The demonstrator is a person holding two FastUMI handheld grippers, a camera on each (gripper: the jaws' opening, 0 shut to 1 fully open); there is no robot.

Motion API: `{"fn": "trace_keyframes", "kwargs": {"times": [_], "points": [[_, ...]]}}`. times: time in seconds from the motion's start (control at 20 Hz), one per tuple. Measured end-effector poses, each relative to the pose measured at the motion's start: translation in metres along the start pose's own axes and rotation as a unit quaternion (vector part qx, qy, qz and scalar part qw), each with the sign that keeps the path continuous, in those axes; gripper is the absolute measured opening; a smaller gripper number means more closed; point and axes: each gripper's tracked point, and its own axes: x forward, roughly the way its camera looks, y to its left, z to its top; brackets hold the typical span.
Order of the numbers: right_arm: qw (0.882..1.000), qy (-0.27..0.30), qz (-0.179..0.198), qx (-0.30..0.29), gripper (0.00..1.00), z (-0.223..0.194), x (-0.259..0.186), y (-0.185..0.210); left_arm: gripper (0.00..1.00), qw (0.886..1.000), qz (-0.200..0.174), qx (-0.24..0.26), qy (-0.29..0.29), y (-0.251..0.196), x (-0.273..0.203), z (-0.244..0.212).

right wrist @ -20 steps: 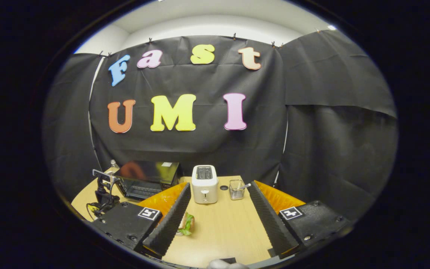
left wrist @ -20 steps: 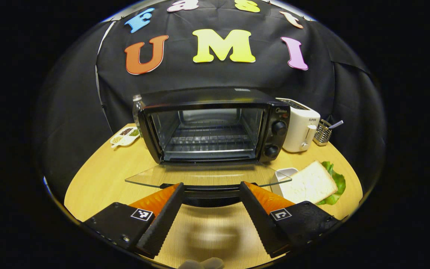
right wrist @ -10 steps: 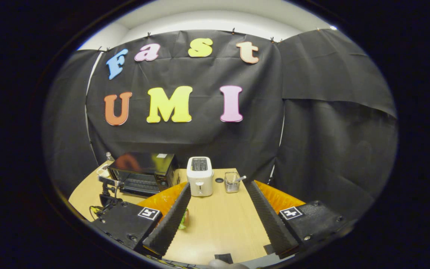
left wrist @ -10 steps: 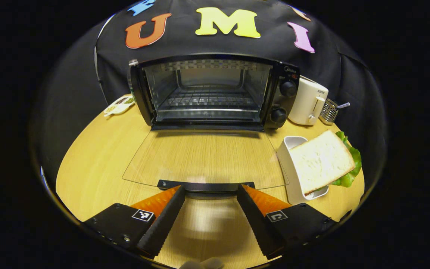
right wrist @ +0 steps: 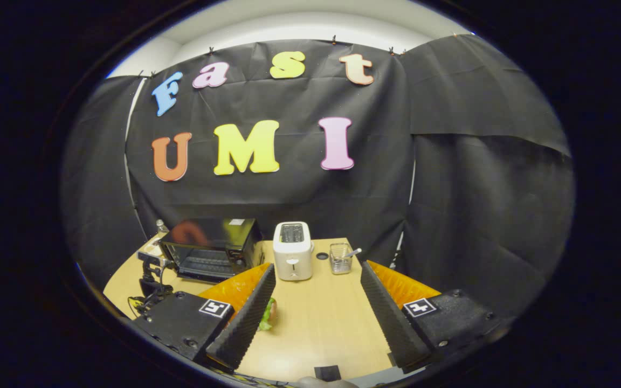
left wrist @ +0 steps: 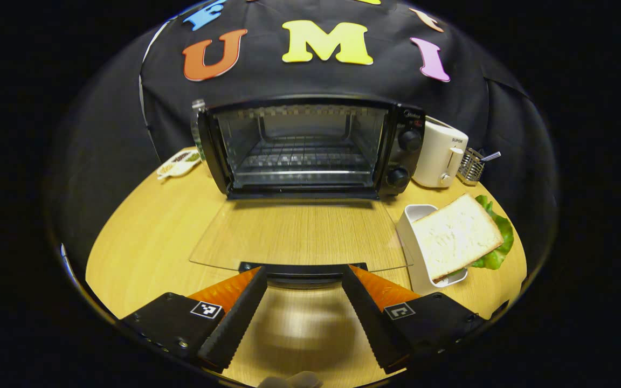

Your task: Open the electric oven with the left hand, put the food in, and close the electric oven.

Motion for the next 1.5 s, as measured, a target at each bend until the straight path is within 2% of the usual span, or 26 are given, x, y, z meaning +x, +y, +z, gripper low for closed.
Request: {"fn": "trace_keyframes", "kwargs": {"times": [0.05, 0.45, 0.8, 1.0, 1.05, 1.1, 1.15, 1.2, 1.25, 1.3, 1.35, 1.4, 1.45, 1.5], "points": [[1.000, 0.006, 0.006, 0.004, 1.00, -0.005, 0.005, 0.003, 0.93, 1.000, 0.000, 0.003, -0.018, 0.003, -0.015, 0.012], [0.994, 0.085, 0.062, 0.016, 1.00, -0.095, 0.057, 0.032, 0.94, 0.990, 0.006, -0.016, -0.143, 0.032, -0.145, 0.103], [0.979, 0.159, 0.126, 0.025, 0.99, -0.180, 0.110, 0.081, 0.94, 0.976, 0.022, -0.034, -0.214, 0.043, -0.237, 0.155], [0.969, 0.192, 0.151, 0.045, 0.98, -0.206, 0.145, 0.104, 0.94, 0.969, 0.040, -0.037, -0.242, 0.053, -0.278, 0.178], [0.967, 0.195, 0.156, 0.052, 0.86, -0.208, 0.154, 0.108, 0.94, 0.967, 0.046, -0.035, -0.248, 0.055, -0.285, 0.182], [0.966, 0.197, 0.161, 0.056, 0.97, -0.208, 0.164, 0.111, 0.85, 0.966, 0.054, -0.035, -0.249, 0.058, -0.290, 0.184], [0.964, 0.201, 0.166, 0.059, 0.85, -0.210, 0.174, 0.113, 0.94, 0.966, 0.060, -0.036, -0.251, 0.059, -0.295, 0.186], [0.960, 0.209, 0.173, 0.066, 0.84, -0.212, 0.182, 0.116, 0.85, 0.965, 0.065, -0.036, -0.251, 0.061, -0.297, 0.188], [0.956, 0.215, 0.184, 0.074, 0.95, -0.214, 0.187, 0.119, 0.94, 0.965, 0.074, -0.037, -0.247, 0.063, -0.298, 0.188], [0.954, 0.224, 0.183, 0.078, 0.81, -0.217, 0.193, 0.117, 0.94, 0.965, 0.084, -0.039, -0.245, 0.066, -0.301, 0.188], [0.952, 0.230, 0.185, 0.087, 0.69, -0.220, 0.198, 0.116, 0.84, 0.965, 0.094, -0.042, -0.242, 0.066, -0.303, 0.187], [0.947, 0.234, 0.196, 0.105, 0.60, -0.218, 0.200, 0.119, 0.94, 0.964, 0.104, -0.045, -0.240, 0.066, -0.304, 0.188], [0.942, 0.242, 0.203, 0.116, 0.60, -0.216, 0.202, 0.120, 0.94, 0.964, 0.114, -0.046, -0.237, 0.066, -0.306, 0.188], [0.939, 0.242, 0.211, 0.125, 0.55, -0.214, 0.202, 0.121, 0.94, 0.963, 0.120, -0.047, -0.238, 0.066, -0.308, 0.189]]}}
